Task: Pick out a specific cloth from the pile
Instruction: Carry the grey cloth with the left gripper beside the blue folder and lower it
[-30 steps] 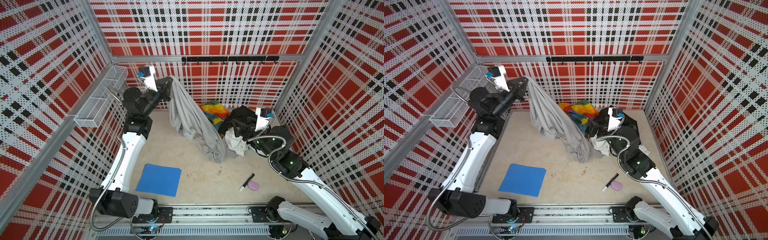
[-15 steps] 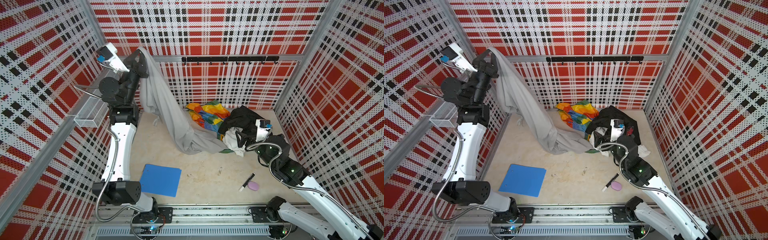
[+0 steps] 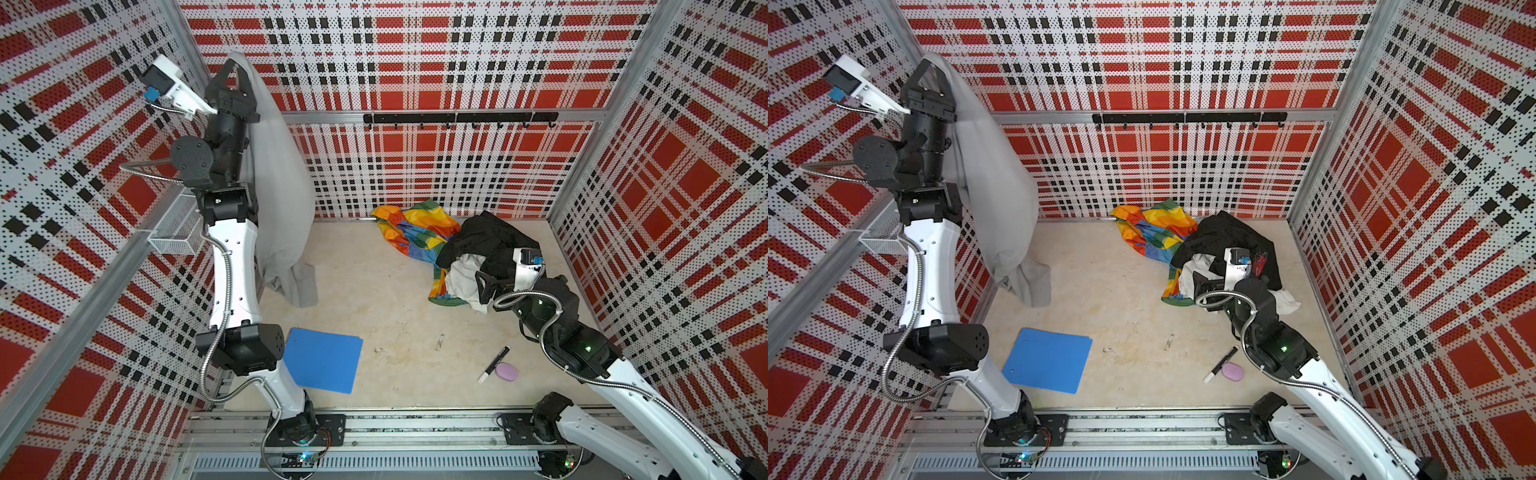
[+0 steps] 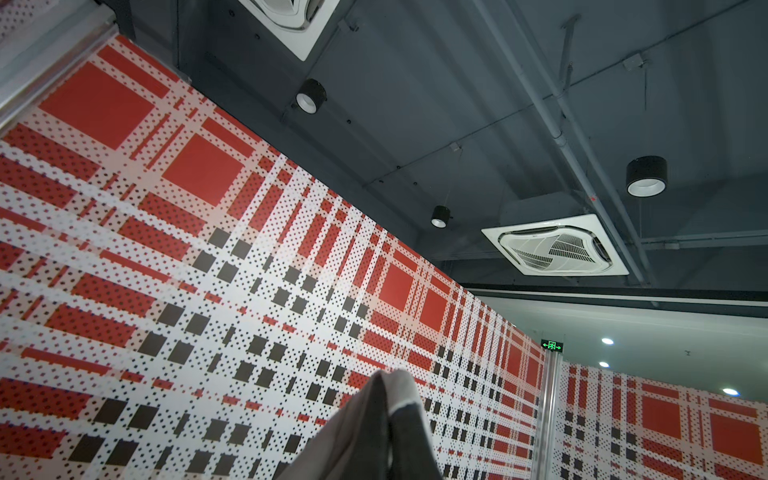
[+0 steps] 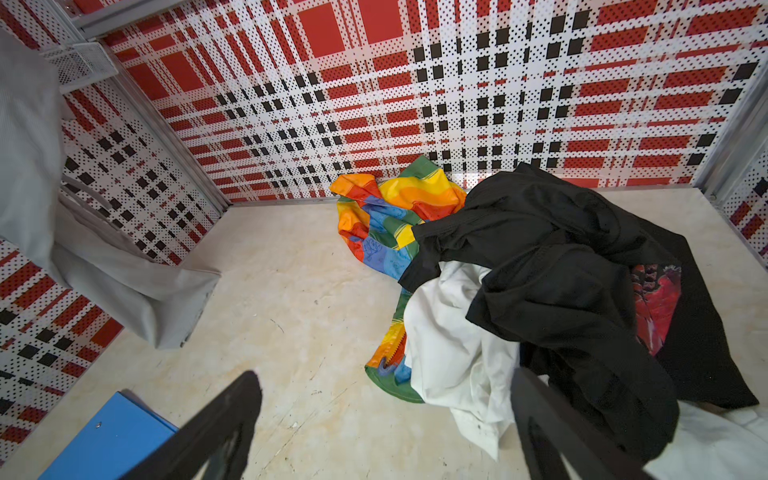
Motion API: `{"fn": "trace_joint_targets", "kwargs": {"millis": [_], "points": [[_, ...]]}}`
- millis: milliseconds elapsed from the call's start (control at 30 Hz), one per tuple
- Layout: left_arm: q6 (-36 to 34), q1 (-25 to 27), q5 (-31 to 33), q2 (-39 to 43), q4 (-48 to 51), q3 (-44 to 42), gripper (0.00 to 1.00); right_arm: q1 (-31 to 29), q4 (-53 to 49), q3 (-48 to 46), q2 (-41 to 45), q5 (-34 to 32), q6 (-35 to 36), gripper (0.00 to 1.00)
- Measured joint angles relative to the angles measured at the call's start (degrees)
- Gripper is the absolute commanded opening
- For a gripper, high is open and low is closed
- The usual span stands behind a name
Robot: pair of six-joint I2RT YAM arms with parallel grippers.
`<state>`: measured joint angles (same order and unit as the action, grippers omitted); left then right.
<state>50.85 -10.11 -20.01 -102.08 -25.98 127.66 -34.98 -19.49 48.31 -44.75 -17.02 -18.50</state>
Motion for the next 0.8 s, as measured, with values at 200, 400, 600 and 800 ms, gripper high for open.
{"fn": "trace_joint_targets", "kwargs": {"millis": [200,400,600,800], "points": [[-3.23,3.26,-4.52,-0.72,4.15,-0.5,0.0,0.0,-0.17,-0.61,0.57,0.02,-0.2,1.0],[-9.07,6.34,-8.61,-0.42,8.39,-7.08,0.0,0.0,-0.2,-1.64,1.01,0.02,-0.26,1.0],[-12.72,5.03,-10.62,0.94,12.2,-18.29,0.0,0.0,-0.46,-2.93,1.84,0.0,-0.42,1.0],[-19.39,2.75,-8.85,10.78,18.27,-34.34,0.0,0.0,-0.04,-4.22,1.97,0.04,-0.57,1.0]]}}
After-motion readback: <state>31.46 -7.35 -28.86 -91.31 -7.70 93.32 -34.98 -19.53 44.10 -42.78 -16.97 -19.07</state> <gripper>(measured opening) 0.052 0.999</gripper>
